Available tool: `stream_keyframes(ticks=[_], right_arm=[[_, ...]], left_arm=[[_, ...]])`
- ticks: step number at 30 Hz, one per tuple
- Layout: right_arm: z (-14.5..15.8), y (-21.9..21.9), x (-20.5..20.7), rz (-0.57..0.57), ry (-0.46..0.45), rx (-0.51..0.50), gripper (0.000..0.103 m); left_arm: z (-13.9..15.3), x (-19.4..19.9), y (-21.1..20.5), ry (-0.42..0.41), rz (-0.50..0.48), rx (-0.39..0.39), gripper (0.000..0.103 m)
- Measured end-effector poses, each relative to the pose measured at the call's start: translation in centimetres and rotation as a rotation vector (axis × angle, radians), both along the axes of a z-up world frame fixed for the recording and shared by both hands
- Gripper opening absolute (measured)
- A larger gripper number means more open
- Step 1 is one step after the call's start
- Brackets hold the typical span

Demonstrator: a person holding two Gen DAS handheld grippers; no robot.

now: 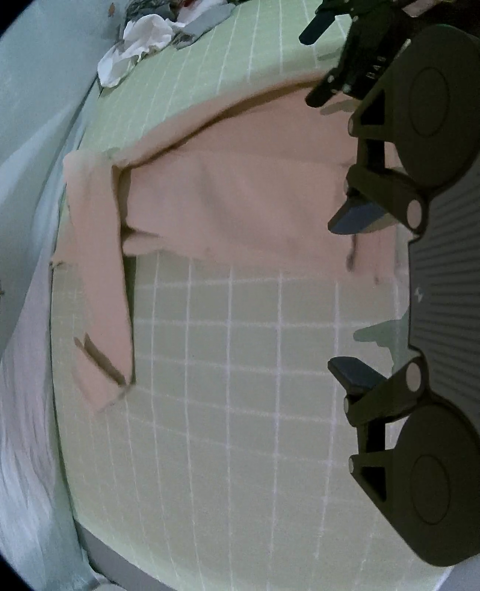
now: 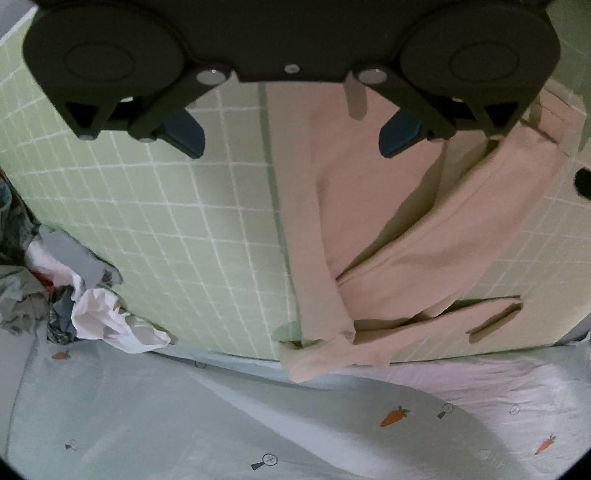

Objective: Fold clothes

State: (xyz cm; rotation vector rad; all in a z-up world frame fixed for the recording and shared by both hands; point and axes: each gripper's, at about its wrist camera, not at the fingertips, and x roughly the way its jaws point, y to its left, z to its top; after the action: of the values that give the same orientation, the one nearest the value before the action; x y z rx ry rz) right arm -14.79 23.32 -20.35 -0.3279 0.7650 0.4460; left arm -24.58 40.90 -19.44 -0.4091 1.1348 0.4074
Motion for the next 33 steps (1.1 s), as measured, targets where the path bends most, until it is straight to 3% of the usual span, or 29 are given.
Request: stream_keyframes(ticks=[9,13,20,24,30,33], right_arm=[[-0.6,0.5,-1.0,-0.020,0.043,0.004,0.034],[-0.4,-0.1,-0.9,-0.098,0.020,0.022,0.004],[1.4,0.4,-2.0,-0.049,-0.016,0.088,0.004],[2.3,2.0,-3.1,0.047,-0.031,0.113,0.004],[0.8,4.3,-4.0,0.121,0.071,0.172,0.003],[-0.8,4.8,-3.8,0.100,0.161,0.206,0.003]], left_arm=[[1.6,-2.0,1.9,-0.020,0.000,0.017,0.074],[1.8,-2.0,2.2,-0.029,-0.015,0.021,0.074],[2.0,-1.7,2.7,-0.045,-0.040,0.023,0.074],[1.8,-1.5,2.7,-0.037,-0.066,0.021,0.074],[2.0,-2.1,3.2,-0.024,-0.087,0.043,0.074],[2.0,-2.7,3.8,-0.010,-0.083,0.049,0.074]])
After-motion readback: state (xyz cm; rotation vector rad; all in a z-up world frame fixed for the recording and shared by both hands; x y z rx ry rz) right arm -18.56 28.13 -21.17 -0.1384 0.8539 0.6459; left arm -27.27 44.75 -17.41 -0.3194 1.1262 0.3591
